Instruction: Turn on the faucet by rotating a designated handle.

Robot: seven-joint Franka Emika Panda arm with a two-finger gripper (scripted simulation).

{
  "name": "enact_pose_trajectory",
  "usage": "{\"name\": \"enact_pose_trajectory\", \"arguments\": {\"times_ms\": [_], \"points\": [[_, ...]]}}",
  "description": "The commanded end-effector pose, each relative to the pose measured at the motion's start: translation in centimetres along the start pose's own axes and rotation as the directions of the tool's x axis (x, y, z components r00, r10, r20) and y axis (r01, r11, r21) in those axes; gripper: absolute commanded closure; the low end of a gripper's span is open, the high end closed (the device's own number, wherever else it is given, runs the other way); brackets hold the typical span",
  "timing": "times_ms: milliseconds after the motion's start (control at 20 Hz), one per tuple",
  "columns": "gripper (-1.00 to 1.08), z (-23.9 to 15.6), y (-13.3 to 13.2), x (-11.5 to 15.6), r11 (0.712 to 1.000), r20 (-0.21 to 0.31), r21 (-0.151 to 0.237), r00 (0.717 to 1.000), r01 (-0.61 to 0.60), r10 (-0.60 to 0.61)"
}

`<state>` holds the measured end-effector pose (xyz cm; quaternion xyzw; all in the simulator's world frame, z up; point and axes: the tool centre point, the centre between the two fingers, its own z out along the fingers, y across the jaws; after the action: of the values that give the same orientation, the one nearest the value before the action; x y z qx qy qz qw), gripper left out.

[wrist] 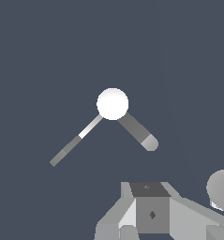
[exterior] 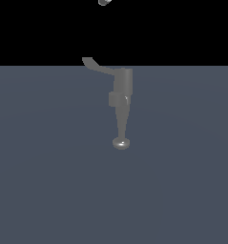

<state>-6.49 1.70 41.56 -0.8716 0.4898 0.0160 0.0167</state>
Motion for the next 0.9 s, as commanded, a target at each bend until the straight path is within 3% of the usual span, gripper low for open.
{"name": "enact_pose_trajectory", "arguments": {"times_ms": [0,400,850], "points": [[1.08,0.8,-1.1,0.3,0.998,0.0,0.0,0.998,-0.063,0.063],[1.08,3.4,-4.3,1.2,0.966,-0.003,0.0,0.966,-0.258,0.258],[1.08,6.7,-7.7,1.9,0.886,-0.016,0.003,0.886,-0.463,0.463]]}}
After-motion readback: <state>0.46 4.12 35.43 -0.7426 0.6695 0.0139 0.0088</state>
